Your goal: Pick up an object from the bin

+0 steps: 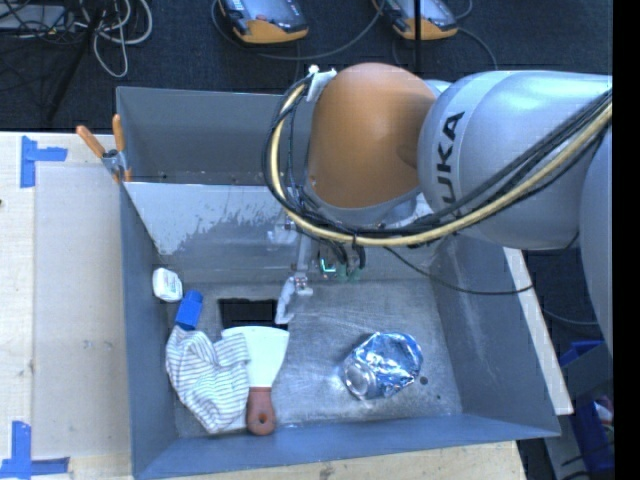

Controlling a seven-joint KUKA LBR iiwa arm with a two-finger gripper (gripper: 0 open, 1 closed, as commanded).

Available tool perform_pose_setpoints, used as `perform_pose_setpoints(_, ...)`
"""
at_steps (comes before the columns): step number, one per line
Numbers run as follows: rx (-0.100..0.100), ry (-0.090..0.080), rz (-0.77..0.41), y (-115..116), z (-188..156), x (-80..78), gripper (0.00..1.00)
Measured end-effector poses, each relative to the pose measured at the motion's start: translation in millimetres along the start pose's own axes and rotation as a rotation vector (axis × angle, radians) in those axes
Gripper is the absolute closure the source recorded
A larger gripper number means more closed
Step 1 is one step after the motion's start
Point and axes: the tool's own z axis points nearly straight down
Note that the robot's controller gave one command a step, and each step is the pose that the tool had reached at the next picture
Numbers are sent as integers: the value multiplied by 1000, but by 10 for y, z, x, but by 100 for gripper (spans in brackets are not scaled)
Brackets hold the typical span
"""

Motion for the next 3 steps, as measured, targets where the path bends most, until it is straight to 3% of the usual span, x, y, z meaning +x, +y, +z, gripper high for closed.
perform_pose_setpoints(1,-1,-7,3,-6,-40,-16,0)
perform_pose_setpoints(2,-1,-12,66,228,213,-84,0)
perform_pose_setpoints(3,-1,-9,-23,490,613,-203,0)
